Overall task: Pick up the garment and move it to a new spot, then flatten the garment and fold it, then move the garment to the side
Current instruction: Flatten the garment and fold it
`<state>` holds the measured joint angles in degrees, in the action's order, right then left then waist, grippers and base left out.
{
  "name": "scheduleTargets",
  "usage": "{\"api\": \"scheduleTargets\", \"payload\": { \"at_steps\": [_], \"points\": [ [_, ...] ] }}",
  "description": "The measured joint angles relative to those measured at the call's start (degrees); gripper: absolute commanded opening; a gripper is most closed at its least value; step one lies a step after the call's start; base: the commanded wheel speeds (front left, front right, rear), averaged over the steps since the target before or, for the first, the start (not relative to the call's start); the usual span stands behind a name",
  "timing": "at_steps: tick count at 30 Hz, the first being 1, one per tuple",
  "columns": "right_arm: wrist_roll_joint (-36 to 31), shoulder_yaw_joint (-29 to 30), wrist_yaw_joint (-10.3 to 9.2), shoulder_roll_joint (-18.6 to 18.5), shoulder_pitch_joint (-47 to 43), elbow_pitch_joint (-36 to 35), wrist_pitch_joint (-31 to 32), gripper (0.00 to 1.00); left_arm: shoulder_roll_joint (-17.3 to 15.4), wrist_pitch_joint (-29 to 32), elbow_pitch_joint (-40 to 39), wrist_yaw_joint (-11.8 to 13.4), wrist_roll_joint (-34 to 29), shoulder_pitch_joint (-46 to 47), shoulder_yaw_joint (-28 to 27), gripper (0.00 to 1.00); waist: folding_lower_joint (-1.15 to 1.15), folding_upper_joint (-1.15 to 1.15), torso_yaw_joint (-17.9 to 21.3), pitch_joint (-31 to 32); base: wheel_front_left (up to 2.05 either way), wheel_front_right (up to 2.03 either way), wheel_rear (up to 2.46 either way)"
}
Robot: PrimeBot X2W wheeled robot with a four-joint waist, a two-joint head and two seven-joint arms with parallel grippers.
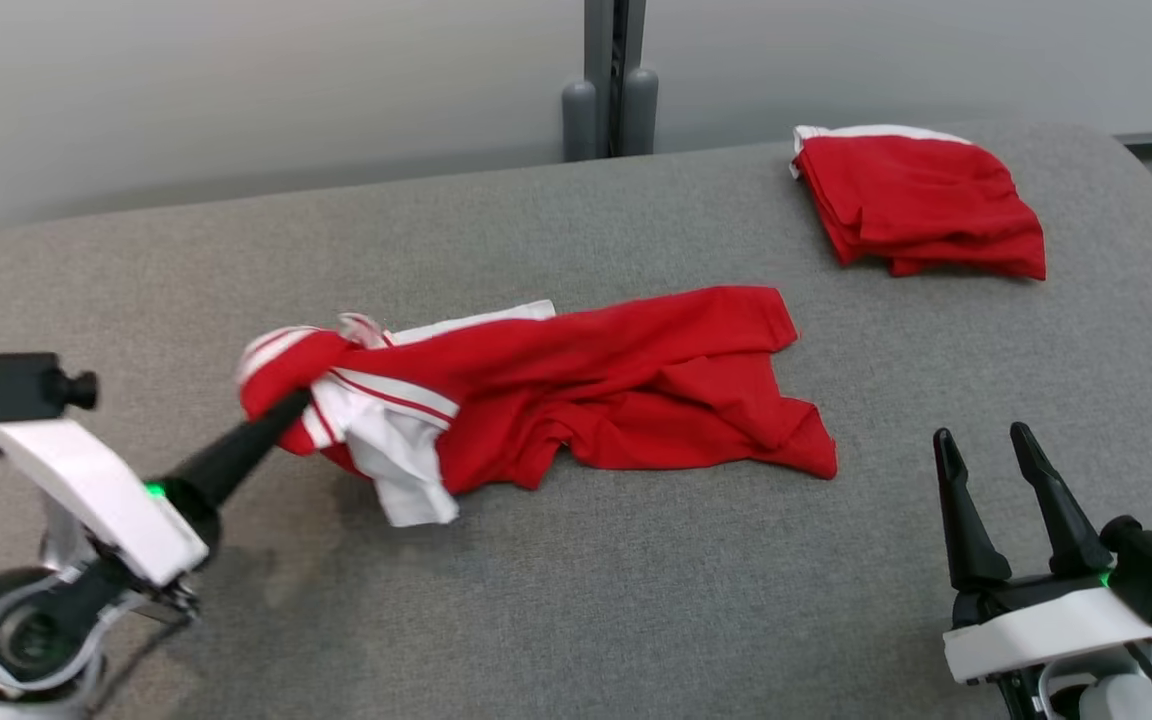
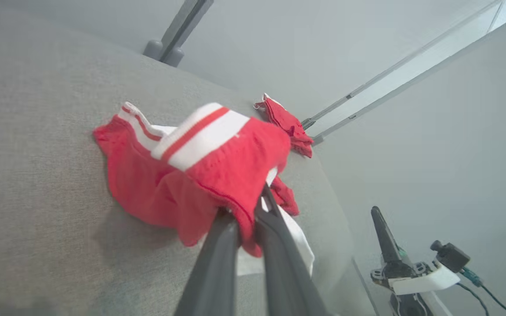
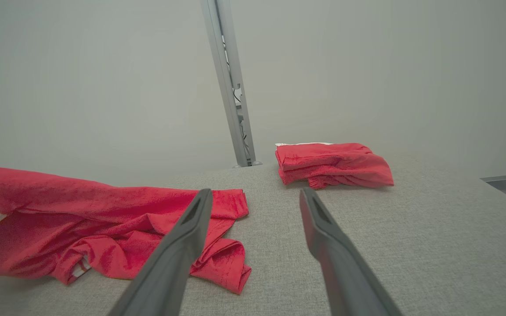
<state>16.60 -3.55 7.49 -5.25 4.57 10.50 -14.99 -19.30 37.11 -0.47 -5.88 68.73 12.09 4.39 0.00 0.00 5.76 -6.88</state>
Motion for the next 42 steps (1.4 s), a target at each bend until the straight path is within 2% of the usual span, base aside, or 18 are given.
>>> {"api": "scheduleTargets", "payload": {
  "at_steps": [5,10,14,22,23,24,25,26,31,35,39,42],
  "points": [
    [0.0,0.0,0.00,0.0,1.3,0.1,0.0,1.00,-3.4,5.6,8.0,2.1,8.7,4.4,-5.9,0.00,0.00,0.00,0.8,-2.4,0.00,0.00,0.00],
    [0.1,-0.4,0.00,-0.1,2.6,0.5,0.0,1.00,-5.7,5.3,17.8,3.0,10.5,8.9,-9.5,0.00,0.00,0.00,1.6,-4.3,0.00,0.00,0.00],
    [0.1,-0.7,0.00,-0.3,3.5,0.8,0.0,1.00,-7.6,5.5,25.1,1.9,9.0,10.8,-9.0,0.00,0.00,0.00,2.2,-5.5,0.00,0.00,0.00],
    [0.1,-0.9,0.00,-0.7,4.1,1.2,0.0,1.00,-10.8,6.0,33.7,-1.0,6.8,12.9,-6.7,0.00,0.00,0.00,2.9,-6.0,0.00,0.00,0.00],
    [0.1,-0.8,0.00,-0.7,4.1,1.3,0.0,1.00,-10.8,5.9,34.1,-1.1,6.7,12.9,-6.4,0.20,0.00,0.00,2.8,-5.9,0.00,0.00,0.00],
    [0.1,-0.7,0.00,-0.7,4.1,1.4,0.0,1.00,-10.7,5.7,34.4,-1.2,6.7,12.9,-6.1,0.46,0.00,0.00,2.7,-5.7,0.00,0.00,0.00],
    [0.1,-0.7,0.00,-0.7,4.0,1.5,0.0,1.00,-10.5,5.7,34.6,-1.2,6.7,12.9,-5.7,0.97,0.00,0.00,2.5,-5.5,0.00,0.00,0.00],
    [0.0,-0.9,0.00,-0.7,3.9,1.6,0.0,1.00,-10.3,5.5,34.8,-1.4,6.7,13.0,-5.5,1.00,0.00,0.00,2.4,-5.2,0.00,0.00,0.00],
    [0.0,-1.4,0.00,-0.8,3.7,2.0,0.0,1.00,-10.8,3.7,32.5,-1.4,5.5,13.1,-3.3,1.00,0.00,0.00,1.5,-3.4,0.00,0.00,0.00],
    [0.0,-1.5,0.00,-1.1,3.0,2.5,0.0,1.00,-12.3,1.9,29.2,-1.5,3.2,12.4,-1.0,1.00,0.00,0.00,0.9,-1.9,0.00,0.00,0.00],
    [0.1,-1.5,0.00,-1.3,2.1,2.8,0.0,1.00,-14.4,-3.4,23.9,-1.5,-1.2,10.2,2.1,1.00,0.00,0.00,-0.1,0.4,0.00,0.00,0.00],
    [0.2,-1.4,0.00,-1.4,1.2,2.9,0.0,1.00,-14.2,-8.4,19.3,-1.5,-3.3,8.4,3.4,1.00,0.00,0.00,-0.9,2.3,0.00,0.00,0.00]
  ]
}}
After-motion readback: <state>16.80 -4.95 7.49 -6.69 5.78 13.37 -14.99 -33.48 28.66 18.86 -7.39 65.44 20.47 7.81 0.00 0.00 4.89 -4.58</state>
